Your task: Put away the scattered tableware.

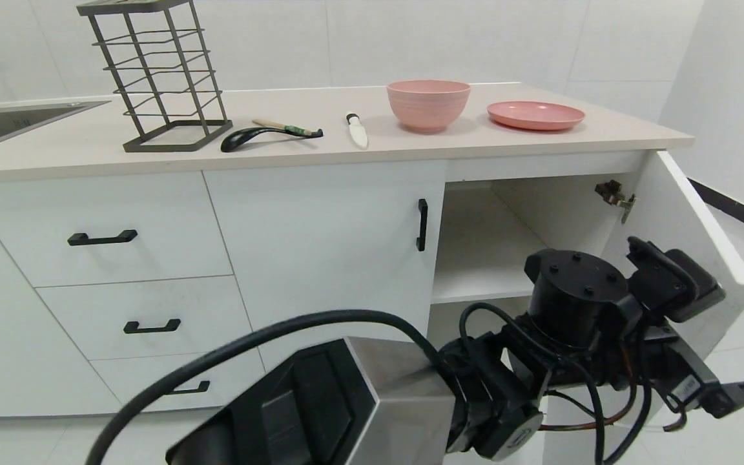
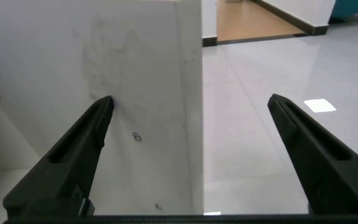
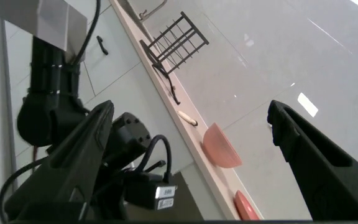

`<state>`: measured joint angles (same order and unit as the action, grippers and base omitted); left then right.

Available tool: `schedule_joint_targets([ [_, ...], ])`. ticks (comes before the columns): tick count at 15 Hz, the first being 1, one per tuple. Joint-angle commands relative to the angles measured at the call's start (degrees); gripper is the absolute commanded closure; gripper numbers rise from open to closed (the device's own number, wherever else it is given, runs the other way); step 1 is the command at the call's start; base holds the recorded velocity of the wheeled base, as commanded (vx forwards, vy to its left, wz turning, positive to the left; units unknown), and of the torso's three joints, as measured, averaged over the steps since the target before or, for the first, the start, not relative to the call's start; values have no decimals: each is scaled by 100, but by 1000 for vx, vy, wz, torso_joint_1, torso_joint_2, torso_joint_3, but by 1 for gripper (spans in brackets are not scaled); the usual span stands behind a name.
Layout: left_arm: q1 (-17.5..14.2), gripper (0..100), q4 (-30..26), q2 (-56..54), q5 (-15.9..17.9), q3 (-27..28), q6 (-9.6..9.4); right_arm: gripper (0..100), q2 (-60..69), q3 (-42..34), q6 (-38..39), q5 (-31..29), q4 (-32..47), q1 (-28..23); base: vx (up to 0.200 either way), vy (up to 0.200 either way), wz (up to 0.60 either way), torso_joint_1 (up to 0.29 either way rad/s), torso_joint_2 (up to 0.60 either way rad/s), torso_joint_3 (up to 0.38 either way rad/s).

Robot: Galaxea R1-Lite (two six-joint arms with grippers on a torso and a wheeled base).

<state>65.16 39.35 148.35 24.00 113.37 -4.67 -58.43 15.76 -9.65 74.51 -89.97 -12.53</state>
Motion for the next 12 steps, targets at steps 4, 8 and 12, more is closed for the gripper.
schedule_joint_targets([
  [4,735,0,29,449,52,122,80,0,-28,6,-10,-15,-3,-30,0,0,0,0,0,0],
  [8,946,0,275,449,-10,122,98,0,7,-38,-1,-15,-3,-92,0,0,0,0,0,0],
  [12,-100,0,442,-386,-177,-298,124,0,394,-38,-10,-15,-3,-83,0,0,0,0,0,0],
])
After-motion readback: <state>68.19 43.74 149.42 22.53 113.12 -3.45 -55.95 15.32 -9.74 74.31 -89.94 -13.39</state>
